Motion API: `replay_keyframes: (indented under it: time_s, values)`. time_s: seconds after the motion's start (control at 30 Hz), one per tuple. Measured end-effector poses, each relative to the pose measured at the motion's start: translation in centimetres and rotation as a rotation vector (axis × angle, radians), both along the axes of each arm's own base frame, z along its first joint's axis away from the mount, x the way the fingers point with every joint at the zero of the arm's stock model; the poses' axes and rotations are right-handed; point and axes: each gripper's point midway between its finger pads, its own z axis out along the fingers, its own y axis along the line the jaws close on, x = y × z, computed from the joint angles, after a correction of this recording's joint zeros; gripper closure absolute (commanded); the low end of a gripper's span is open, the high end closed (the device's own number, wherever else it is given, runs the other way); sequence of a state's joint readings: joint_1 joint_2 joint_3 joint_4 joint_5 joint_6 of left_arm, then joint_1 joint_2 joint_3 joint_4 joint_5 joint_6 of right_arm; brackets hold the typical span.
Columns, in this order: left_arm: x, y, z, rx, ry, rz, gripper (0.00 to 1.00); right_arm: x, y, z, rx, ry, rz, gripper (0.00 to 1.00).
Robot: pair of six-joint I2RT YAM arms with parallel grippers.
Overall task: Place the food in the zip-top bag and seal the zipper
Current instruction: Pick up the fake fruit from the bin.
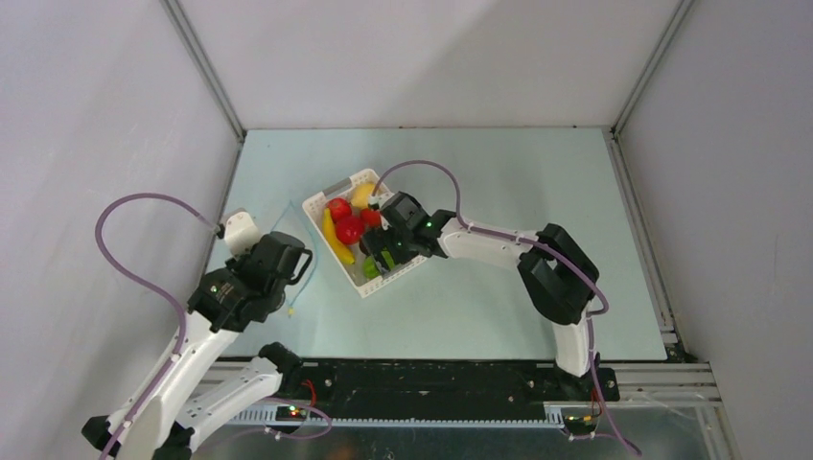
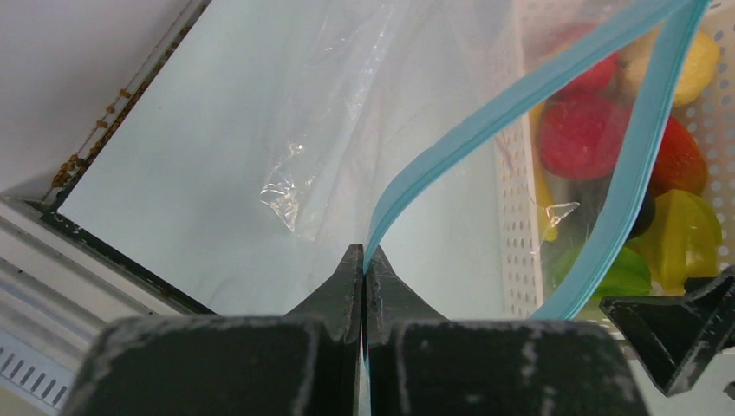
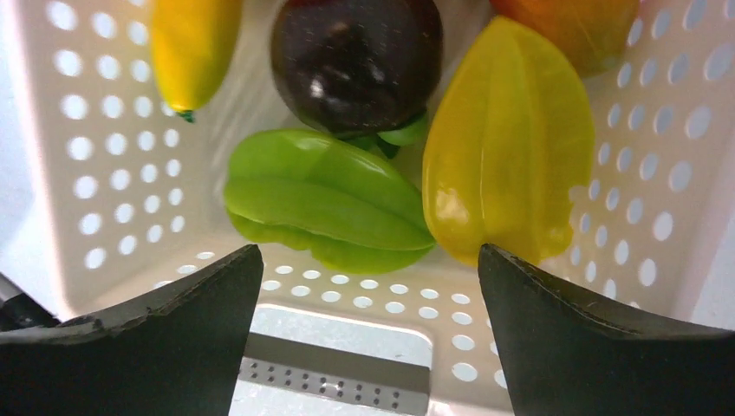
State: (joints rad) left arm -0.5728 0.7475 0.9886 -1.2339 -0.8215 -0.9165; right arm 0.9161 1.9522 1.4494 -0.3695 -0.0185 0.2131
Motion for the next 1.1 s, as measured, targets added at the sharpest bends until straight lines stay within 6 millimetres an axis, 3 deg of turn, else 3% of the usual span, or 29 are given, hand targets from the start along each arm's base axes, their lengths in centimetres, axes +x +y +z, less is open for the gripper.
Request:
replay_keyframes:
  time_s: [0.2,0.4,0.5,0.7,1.1]
  values:
    - [0.4,-0.6,-0.4,-0.024,-0.002,-0.013,1.00,1.5,-2.0,-0.8,-0.017,0.022,-0.106,0.01]
    - [1.1,-1.5,-1.0,-0.042,0.001,-0.032,1.00,2.4,-6.0,-0.6,-0.034,0.018,-0.211,0.01]
    - [1.5,-2.0,-1.3,-0.049,0.006,-0.040,1.00,2.6,-6.9,-0.6,-0.041,0.016,-0.234,0.02]
    - [2.2,-3.0,-1.9,-0.061,0.027,-0.066,1.00,2.3,-6.4,-0.7,-0.047,-0.015,-0.206,0.04]
    - [2.6,-3.7,-2.9,-0.080,0.038,-0.083,1.00,1.9,-3.2,0.3,-0.026,-0.135,-0.111,0.08]
